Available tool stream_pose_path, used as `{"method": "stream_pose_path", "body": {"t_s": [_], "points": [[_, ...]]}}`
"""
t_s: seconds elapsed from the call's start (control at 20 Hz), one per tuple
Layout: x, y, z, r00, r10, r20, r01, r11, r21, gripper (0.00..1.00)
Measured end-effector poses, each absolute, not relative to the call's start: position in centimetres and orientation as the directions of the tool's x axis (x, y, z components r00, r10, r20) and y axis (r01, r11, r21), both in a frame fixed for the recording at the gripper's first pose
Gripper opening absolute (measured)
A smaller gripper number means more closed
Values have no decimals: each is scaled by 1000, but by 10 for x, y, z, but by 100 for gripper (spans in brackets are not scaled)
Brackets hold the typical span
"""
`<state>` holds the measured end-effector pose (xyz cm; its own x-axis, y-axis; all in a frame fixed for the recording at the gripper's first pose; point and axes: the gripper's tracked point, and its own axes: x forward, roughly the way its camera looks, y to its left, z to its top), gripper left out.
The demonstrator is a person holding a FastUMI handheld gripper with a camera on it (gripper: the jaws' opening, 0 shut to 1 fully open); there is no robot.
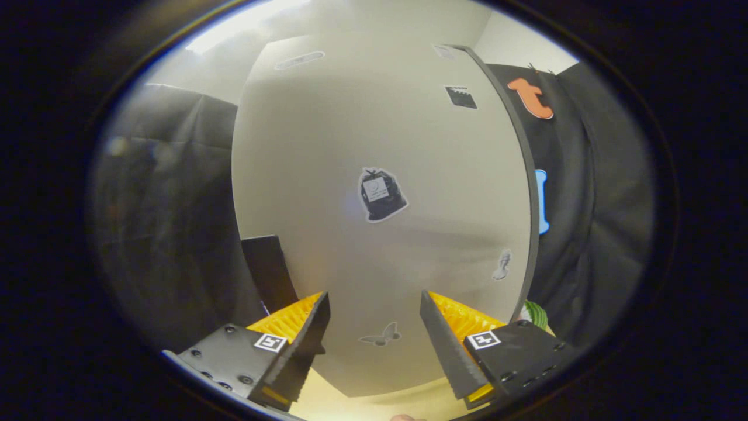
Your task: Open the shoe cabinet door, grab the shoes and put them into the shoe cabinet, then close the shoe cabinet door.
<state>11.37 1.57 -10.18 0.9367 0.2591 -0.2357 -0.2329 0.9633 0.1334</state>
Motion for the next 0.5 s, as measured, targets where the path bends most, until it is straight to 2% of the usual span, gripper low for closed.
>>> {"method": "stream_pose_path", "body": {"t_s": [0.5], "points": [[155,35,-114,950,201,-239,-167,974,155,95]]}}
